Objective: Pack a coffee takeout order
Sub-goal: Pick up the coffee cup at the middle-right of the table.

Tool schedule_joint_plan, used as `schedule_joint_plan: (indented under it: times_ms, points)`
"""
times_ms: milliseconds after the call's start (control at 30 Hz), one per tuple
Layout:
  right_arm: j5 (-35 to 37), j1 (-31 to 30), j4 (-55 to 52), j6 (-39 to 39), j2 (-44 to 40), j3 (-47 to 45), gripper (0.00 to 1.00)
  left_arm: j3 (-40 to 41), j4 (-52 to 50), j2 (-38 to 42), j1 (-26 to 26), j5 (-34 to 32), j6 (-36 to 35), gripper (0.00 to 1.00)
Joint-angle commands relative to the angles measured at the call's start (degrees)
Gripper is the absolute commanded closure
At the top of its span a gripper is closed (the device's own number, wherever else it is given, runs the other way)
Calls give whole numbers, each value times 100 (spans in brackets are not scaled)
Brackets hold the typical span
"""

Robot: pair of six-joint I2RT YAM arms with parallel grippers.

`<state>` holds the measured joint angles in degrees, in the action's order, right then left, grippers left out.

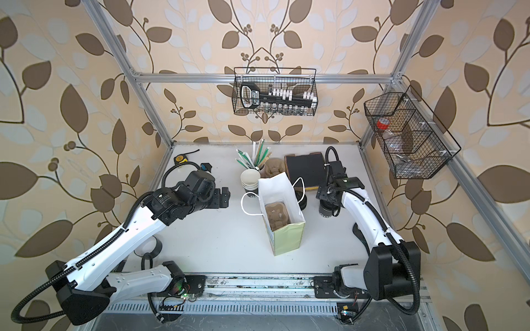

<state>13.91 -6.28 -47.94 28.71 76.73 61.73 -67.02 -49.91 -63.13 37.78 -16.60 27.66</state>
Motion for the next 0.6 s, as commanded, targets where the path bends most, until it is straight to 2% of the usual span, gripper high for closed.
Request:
schedule_joint_plan:
  times_ms: [0,167,367,567]
  points:
    - [36,22,-191,-6,122,173,17,182,-25,226,-63,-465,-241,1]
    - [92,20,-181,-6,154,120,17,208,-28,288,-68,-589,-283,1]
    - [39,23,-99,-23,182,43,23,275,14,415,-66,-632,-261,1]
    - [41,28,-90,-6,213,-14,22,278,-1,431,-73,-669,-261,1]
